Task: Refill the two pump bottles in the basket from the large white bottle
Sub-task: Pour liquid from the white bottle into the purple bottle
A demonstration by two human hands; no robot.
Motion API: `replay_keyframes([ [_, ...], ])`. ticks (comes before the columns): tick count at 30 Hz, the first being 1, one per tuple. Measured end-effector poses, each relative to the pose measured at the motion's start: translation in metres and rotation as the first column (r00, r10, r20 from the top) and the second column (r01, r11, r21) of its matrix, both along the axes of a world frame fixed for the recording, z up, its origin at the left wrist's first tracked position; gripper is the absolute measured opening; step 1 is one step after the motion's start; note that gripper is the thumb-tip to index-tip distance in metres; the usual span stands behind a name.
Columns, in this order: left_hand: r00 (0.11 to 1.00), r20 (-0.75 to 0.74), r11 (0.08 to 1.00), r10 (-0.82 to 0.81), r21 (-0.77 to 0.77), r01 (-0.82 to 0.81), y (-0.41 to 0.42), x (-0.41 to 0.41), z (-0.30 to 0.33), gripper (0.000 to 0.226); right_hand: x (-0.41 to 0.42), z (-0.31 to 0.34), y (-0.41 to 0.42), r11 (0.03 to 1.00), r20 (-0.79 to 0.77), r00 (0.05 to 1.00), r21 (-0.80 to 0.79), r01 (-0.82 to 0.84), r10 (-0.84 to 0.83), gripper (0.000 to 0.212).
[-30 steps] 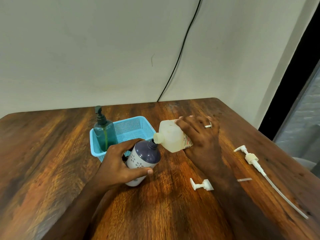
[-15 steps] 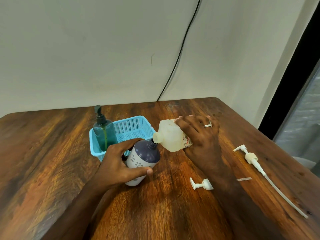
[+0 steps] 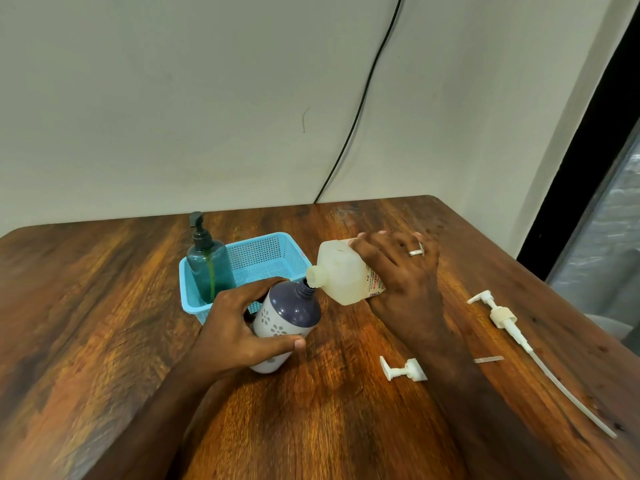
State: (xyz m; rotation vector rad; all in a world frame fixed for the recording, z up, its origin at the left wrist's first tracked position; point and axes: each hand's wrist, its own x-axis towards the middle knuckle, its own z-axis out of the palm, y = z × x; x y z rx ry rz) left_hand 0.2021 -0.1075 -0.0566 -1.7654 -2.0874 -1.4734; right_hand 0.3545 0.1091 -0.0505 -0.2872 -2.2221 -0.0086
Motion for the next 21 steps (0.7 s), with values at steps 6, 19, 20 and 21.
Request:
replay_keyframes([
  [6,1.000,0.004,1.000,-0.002,0.002,0.002,-0.0005,0.0010,0.0012,0.069,-0.0001,0.0006,-0.0008,1.000,-0.003,1.000,0.003,0.001,-0.001,0.081],
  [19,1.000,0.004,1.000,-0.012,0.013,0.012,0.0000,0.0021,0.0021,0.066,0.0007,0.0015,-0.0016,1.000,-0.020,1.000,0.023,0.000,0.001,0.081],
  [20,1.000,0.008,1.000,-0.012,0.014,0.012,-0.0001,0.0021,0.0020,0.065,0.0006,0.0016,-0.0017,1.000,-0.022,1.000,0.025,-0.001,0.001,0.081],
  [21,1.000,0.010,1.000,-0.011,0.014,0.010,-0.0001,0.0019,0.0019,0.066,0.0004,0.0017,-0.0018,1.000,-0.023,1.000,0.025,-0.002,0.003,0.081],
])
